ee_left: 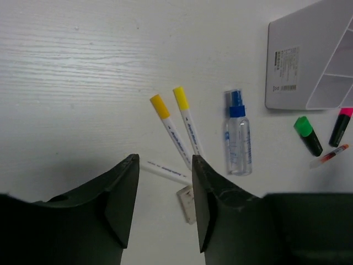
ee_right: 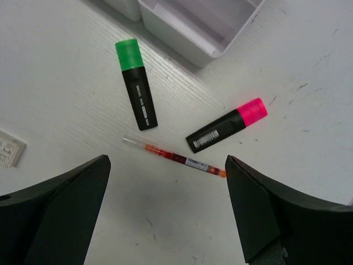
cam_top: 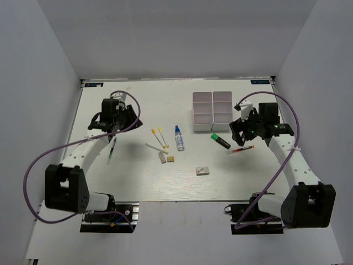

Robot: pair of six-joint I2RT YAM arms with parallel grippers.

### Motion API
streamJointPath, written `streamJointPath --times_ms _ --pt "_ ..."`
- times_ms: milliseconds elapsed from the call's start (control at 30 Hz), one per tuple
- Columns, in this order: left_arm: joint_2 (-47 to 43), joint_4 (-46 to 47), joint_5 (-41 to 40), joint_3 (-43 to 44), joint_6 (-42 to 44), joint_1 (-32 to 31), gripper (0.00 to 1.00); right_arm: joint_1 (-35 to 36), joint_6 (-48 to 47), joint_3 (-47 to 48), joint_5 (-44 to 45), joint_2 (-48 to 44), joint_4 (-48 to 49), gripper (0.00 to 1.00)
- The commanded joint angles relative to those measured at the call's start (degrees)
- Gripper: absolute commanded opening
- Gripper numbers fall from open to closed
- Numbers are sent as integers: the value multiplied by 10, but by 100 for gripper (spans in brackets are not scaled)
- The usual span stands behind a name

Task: Sort the stationery into containers
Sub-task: Grab a piece of stationery with the left arm

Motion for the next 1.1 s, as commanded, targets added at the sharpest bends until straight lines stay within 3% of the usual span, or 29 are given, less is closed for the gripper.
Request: streamJointPath --times_ms 0,33,67,100,133,167,267,333,433,800,1067 --pt "65 -1 15 55 -15 -3 58 -1 -39 4 -15 4 -55 90" --pt "86 -9 15 83 -15 -8 58 -3 -35 0 -21 4 -53 83" --pt "107 -19 15 98 -15 -8 59 -3 -32 -4 -29 -3 -51 38" --pt "129 -51 5 116 -25 -8 59 -5 -13 -19 -28 -6 -28 20" --pt "167 -67 -1 147 -33 -13 59 -3 2 -22 -28 -9 -22 9" --pt "185 -84 -7 160 -38 -13 59 -4 9 -25 -25 -15 -15 5" --pt "239 -128 -12 210 -50 -34 57 -6 25 -37 -15 -11 3 33" --pt "264 -159 -26 245 -61 -47 51 -8 38 -37 -6 -5 15 42" --pt "309 -204 -54 285 -75 -75 45 -8 54 -37 -8 5 25 42" --pt "354 -277 -128 309 -124 -127 49 -12 73 -44 -9 12 46 42" --pt "384 -272 -134 330 -141 -138 49 -14 81 -52 -18 6 48 42"
